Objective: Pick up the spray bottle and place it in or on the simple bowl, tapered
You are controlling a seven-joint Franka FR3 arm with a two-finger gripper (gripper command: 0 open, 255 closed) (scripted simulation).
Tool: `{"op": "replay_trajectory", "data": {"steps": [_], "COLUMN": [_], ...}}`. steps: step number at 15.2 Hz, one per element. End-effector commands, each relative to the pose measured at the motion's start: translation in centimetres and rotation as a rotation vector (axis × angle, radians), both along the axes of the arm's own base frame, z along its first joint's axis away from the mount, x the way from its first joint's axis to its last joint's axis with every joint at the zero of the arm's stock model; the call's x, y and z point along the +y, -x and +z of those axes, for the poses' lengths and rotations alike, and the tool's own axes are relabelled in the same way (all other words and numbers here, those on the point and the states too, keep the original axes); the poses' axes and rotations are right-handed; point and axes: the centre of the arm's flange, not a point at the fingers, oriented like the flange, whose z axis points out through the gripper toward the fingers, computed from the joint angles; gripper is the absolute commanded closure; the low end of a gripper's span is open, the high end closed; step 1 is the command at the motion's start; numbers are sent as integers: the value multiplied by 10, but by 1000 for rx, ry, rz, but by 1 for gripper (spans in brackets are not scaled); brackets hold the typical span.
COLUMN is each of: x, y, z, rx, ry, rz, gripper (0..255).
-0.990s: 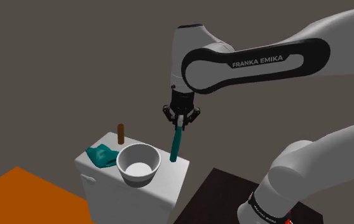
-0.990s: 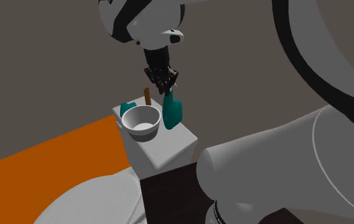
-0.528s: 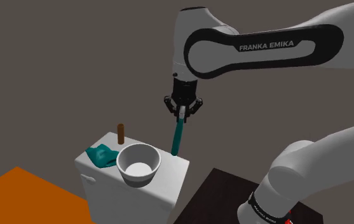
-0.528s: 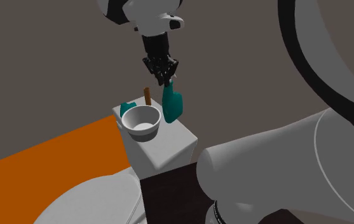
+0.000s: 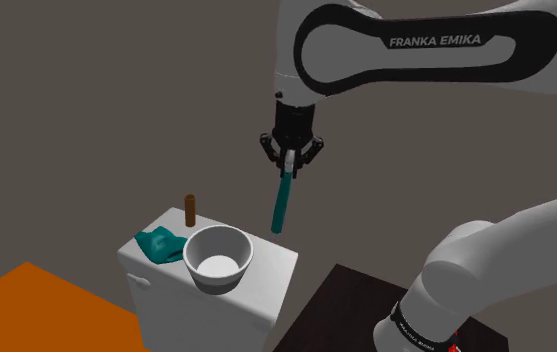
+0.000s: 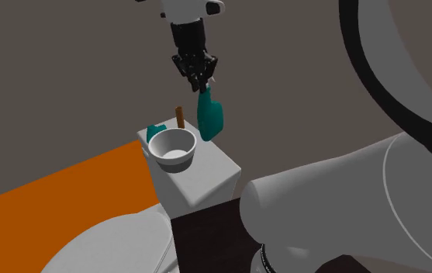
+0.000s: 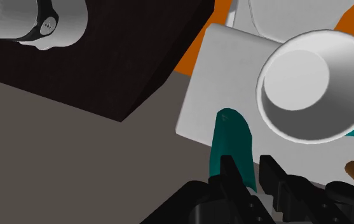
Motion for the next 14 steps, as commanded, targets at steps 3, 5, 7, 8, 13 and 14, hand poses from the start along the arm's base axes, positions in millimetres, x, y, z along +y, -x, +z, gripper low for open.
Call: {"op": "replay_trajectory", "data": {"steps": [3, 5, 7, 8, 13, 14], "x": [16, 32, 49, 58, 100, 109], "y": [-15, -30, -46, -53, -92, -99], "z": [24, 37, 50, 57, 90, 97], "rx": [0, 0, 0, 0, 0, 0], "ry": [0, 0, 0, 0, 0, 0], "rz": [0, 0, 0, 0, 0, 0], "gripper": [255, 255, 255, 255, 255, 255]}}
